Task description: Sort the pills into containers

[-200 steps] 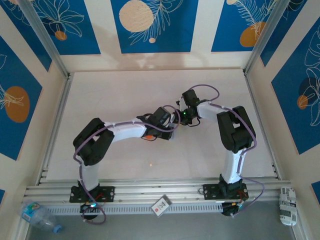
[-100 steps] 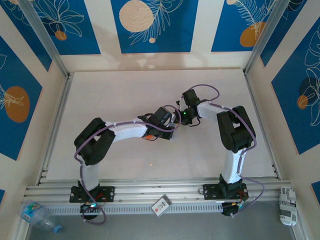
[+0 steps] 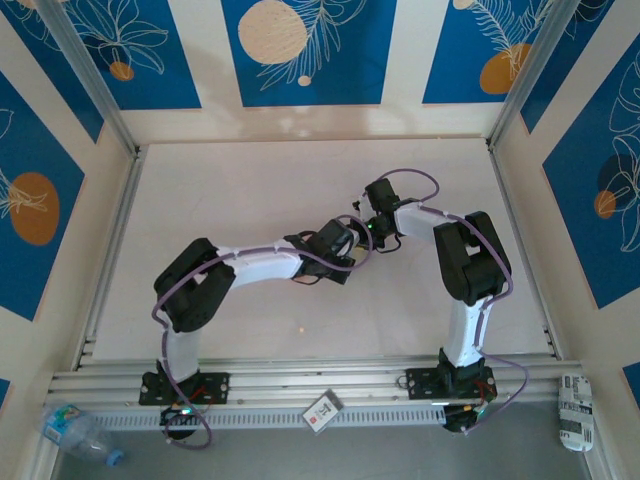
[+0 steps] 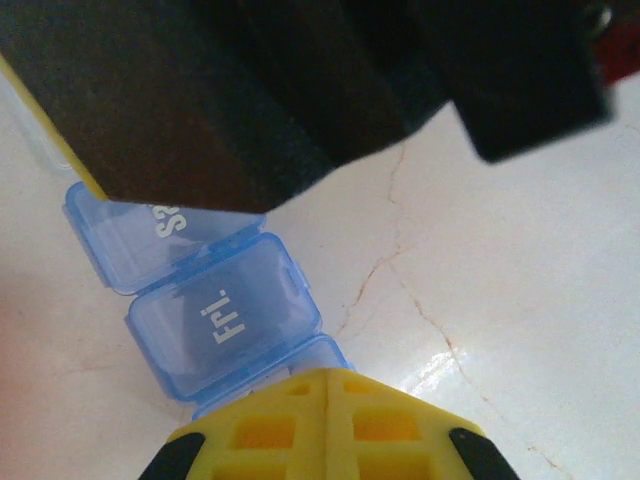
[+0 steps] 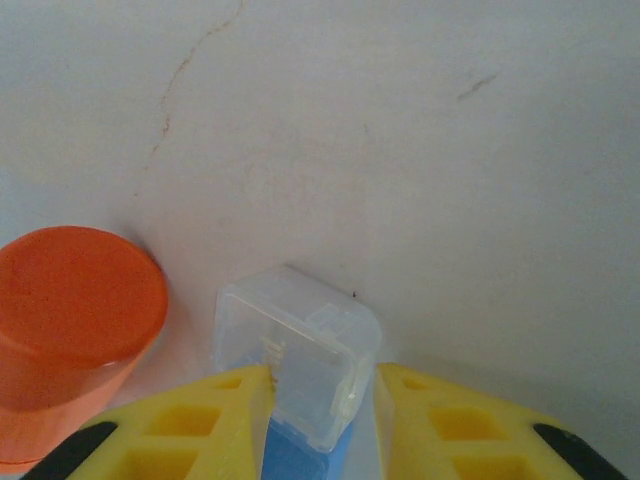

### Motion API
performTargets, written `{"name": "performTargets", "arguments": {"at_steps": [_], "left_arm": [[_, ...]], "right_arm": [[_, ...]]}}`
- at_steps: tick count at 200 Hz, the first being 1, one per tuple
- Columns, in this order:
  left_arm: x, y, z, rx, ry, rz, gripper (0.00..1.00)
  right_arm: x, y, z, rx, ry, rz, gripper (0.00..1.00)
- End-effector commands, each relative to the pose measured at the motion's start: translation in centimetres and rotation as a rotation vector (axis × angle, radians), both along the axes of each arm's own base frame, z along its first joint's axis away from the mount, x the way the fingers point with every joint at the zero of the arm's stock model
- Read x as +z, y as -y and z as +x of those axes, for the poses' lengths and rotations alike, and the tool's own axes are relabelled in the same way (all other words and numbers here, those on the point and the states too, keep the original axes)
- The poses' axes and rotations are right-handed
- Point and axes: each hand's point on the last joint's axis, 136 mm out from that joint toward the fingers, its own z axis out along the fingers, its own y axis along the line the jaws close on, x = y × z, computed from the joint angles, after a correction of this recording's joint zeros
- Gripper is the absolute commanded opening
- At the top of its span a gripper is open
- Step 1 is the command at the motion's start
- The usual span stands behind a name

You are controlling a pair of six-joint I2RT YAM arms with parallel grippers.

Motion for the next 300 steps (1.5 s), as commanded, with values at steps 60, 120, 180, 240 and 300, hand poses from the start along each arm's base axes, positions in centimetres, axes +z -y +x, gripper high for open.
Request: {"name": "performTargets", "arguments": {"at_steps": [60, 120, 180, 240, 300], "left_arm": [[-6.7, -3.4, -3.3, -0.091, -0.101, 0.251, 0.00], [-4.3, -2.0, -2.4, -0.131, -0.029, 0.192, 0.08], [8.3, 1.0, 1.4, -0.146, 0.238, -0.004, 0.42], [19.5, -6.0, 6.7, 0.050, 0.459, -0.122, 1.00], [24.7, -21.6, 10.7, 0.395, 0.592, -0.158, 1.00]], "right_arm": [[-4.8, 1.3, -2.6, 0.008, -0.117, -0.134, 0.33], [-3.9, 0.8, -2.4, 0.004, -0.116, -0.105, 0.33], [1.2, 0.0, 0.1, -0.020, -0.050, -0.037, 0.34], [12.1, 1.2, 3.1, -0.104, 0.133, 0.083, 0.54], [20.8, 7.5, 2.6, -0.232, 0.344, 0.158, 0.81]]}}
